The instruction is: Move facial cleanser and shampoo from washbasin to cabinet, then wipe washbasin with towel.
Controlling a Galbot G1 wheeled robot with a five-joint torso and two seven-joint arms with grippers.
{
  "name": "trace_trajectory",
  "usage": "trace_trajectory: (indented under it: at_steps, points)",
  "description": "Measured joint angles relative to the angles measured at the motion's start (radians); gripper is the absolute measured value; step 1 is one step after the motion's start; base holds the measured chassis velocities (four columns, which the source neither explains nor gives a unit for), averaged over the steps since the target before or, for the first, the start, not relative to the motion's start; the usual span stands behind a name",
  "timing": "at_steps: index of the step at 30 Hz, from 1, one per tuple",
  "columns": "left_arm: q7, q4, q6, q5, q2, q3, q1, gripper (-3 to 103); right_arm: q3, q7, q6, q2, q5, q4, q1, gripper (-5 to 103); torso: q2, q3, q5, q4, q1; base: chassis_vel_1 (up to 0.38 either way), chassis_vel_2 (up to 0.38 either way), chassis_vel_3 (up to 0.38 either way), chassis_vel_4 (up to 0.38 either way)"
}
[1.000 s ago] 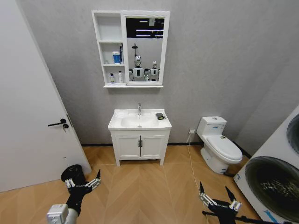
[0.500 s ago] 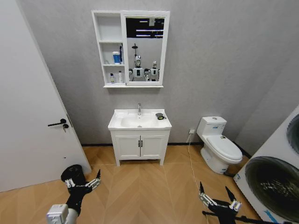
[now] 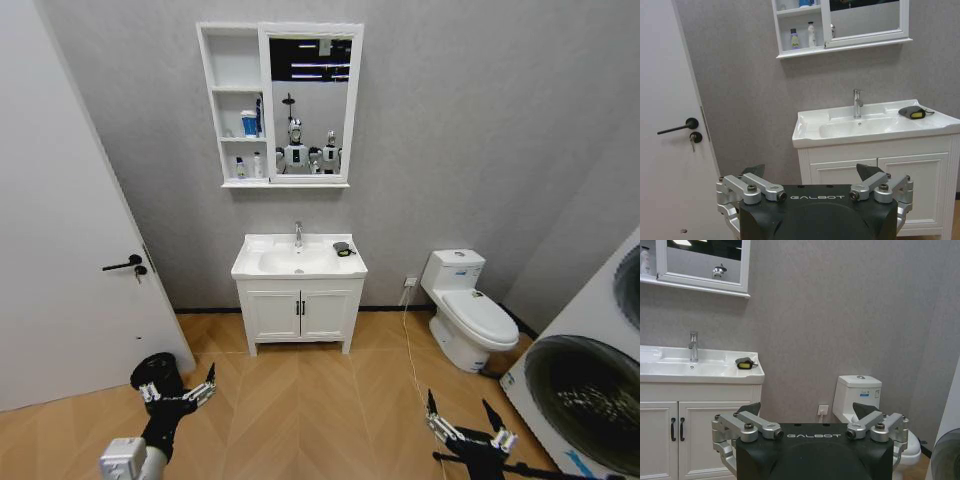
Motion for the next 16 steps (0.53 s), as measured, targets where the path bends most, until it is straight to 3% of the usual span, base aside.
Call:
trace_trajectory:
  at_steps: [16]
  points:
    - [0.0, 0.0, 0.0, 0.0, 0.0, 0.0, 0.0, 100, 0.0, 0.0, 0.0, 0.0, 0.0, 0.0, 0.0, 100, 0.0, 0.0, 0.0, 0.0, 0.0, 0.0, 0.0, 0.0, 0.0]
